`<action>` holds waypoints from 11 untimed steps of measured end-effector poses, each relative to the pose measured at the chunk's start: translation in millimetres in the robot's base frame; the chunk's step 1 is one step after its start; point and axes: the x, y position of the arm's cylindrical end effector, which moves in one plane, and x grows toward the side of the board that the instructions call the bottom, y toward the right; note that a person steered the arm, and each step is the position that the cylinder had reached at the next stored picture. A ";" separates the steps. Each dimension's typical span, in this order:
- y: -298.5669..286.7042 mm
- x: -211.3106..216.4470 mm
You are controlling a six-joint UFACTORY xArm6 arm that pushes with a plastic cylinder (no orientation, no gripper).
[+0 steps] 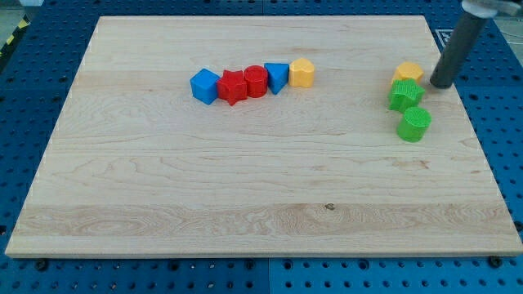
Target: Push the hexagon into the heart
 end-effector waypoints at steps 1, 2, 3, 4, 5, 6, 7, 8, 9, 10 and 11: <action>0.0 3.5; -25.1 -20.5; -28.3 -29.7; -41.2 -29.7; -68.5 -34.7; -83.7 -35.7; -103.7 -49.5; -110.0 -58.7; -127.4 -58.7; -144.9 -58.7; -154.5 -58.8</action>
